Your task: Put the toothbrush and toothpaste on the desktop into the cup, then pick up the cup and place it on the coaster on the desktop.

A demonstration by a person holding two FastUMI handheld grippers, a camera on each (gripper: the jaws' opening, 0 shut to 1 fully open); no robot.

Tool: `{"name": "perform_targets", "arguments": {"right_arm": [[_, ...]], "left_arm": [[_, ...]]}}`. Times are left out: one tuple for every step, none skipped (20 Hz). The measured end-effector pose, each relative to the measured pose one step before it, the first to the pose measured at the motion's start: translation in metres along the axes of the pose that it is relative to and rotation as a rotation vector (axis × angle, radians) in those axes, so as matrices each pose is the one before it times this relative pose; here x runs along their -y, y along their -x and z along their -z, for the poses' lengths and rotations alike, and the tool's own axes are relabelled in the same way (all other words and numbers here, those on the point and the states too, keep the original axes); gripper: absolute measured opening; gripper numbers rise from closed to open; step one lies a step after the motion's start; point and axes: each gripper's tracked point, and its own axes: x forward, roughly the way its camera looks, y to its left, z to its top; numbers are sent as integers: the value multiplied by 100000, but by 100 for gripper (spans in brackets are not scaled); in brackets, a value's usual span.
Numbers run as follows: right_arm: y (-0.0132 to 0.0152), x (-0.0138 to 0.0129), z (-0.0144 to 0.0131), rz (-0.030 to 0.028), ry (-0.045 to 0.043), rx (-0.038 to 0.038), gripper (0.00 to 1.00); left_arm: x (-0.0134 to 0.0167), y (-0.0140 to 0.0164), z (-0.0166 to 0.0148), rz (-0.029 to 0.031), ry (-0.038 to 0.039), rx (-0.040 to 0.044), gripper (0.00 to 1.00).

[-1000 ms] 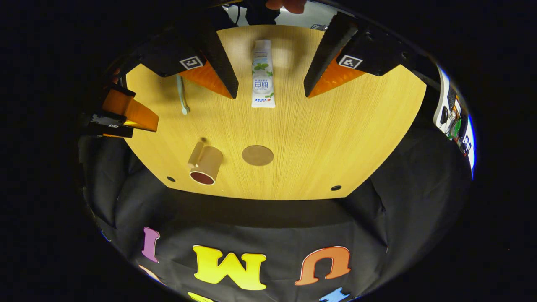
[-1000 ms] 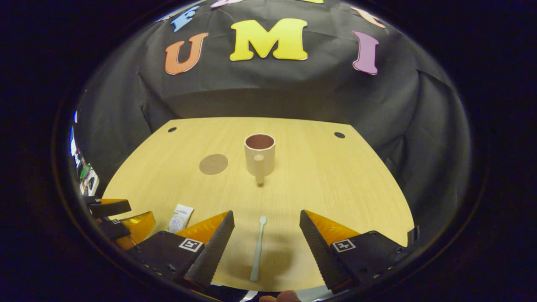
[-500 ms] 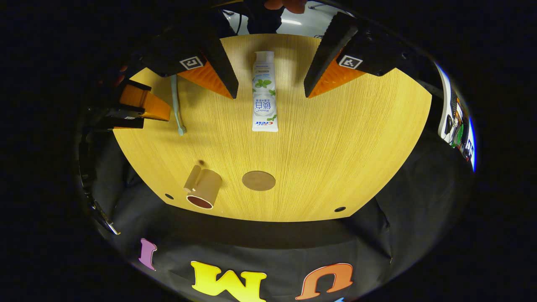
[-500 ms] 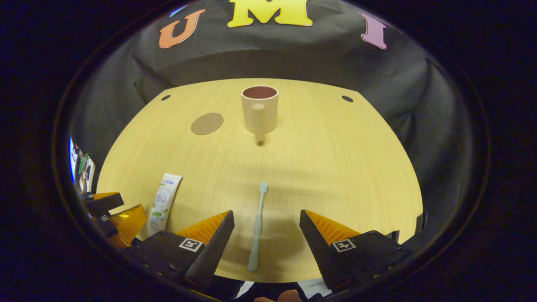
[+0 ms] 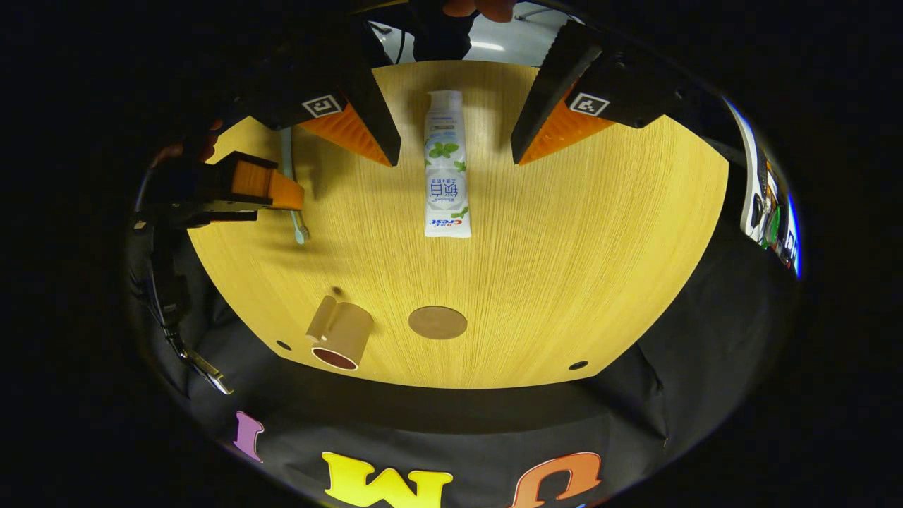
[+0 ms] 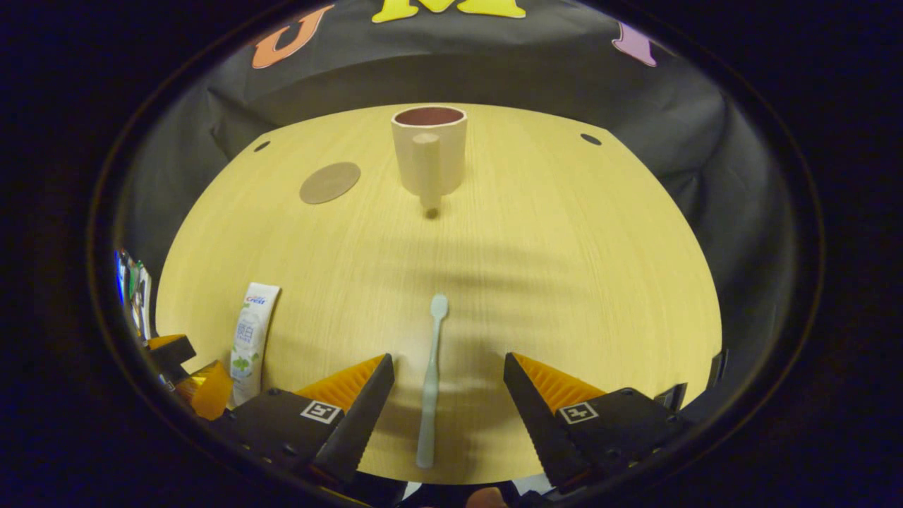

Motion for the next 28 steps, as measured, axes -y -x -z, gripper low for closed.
{"name": "perform_targets", "arguments": {"right_arm": [[-321, 64, 138, 243, 114, -705, 96], [-249, 5, -61, -95, -77, -473, 95], [-231, -20, -45, 169, 81, -475, 95], [-320, 16, -35, -21, 89, -394, 91], [-141, -55, 96, -162, -83, -529, 87], [-112, -103, -3, -548, -70, -748, 78], [-212, 34, 100, 137, -137, -530, 68], [-91, -197, -121, -1172, -698, -116, 55], [-6, -95, -26, -87, 23, -293, 50], [393, -333, -77, -1292, 179, -460, 40], [-637, -197, -9, -1196, -780, -35, 37], [129, -210, -71, -921, -295, -440, 17], [-85, -139, 40, -811, -61, 23, 11], [-54, 57, 34, 117, 122, -296, 7], [56, -42, -55, -422, -35, -106, 7], [-20, 126, -126, 508, -1153, 247, 6], [38, 32, 57, -511, -665, -246, 1], [20, 69, -31, -163, -479, -221, 1], [-13, 195, -2, 579, 6, 49, 1], [183, 68, -98, 12, -226, 475, 1], [252, -87, -206, -448, -269, 1026, 1], [283, -106, -191, -482, 120, 874, 1], [332, -119, -98, -587, 310, 710, 1], [279, -125, -120, -505, 42, 408, 1], [298, -37, -70, -371, -101, 487, 1], [233, -77, -100, -216, -90, 544, 1], [292, -5, -24, -223, 370, 474, 1], [265, 9, -124, -84, 197, 486, 1]], "left_arm": [[-6, -122, 46, -116, 125, -365, 100], [-98, 55, 78, -40, 72, -399, 100], [-31, -46, 52, 12, -133, -411, 100], [-63, -199, 34, 54, -187, -243, 100], [28, -86, -30, 175, -139, -262, 100], [103, -181, 65, 51, -116, -368, 100], [39, -171, 42, 26, -46, -425, 100], [5, -119, -12, 62, -7, -314, 100], [63, -46, -91, 108, 82, -75, 100], [-8, -160, 40, 99, 45, -202, 100], [113, -169, 50, 141, 17, -166, 100], [-31, -60, 79, 166, -133, -135, 100], [-24, -104, 176, 161, -123, -55, 100], [115, -161, 110, 205, -81, -217, 100], [37, -198, 71, 31, -100, -280, 100], [81, -264, 208, 140, -18, -217, 100], [-32, -252, 187, 112, 97, -334, 100], [28, -170, 184, 251, 186, -225, 100], [10, -152, 152, 209, 140, -114, 100], [28, -180, 0, 198, 76, 331, 100], [35, -481, 37, 99, -94, 594, 100], [-85, -480, 0, -584, -132, 737, 100], [-139, -495, 31, -446, -1, 727, 100], [-112, -439, 63, -437, -158, 512, 100], [20, -325, 44, -14, -418, 376, 100], [70, -371, 63, -20, -751, 219, 100], [32, -376, 86, -311, -918, -76, 99], [87, -392, 92, 52, -405, -104, 99]]}}
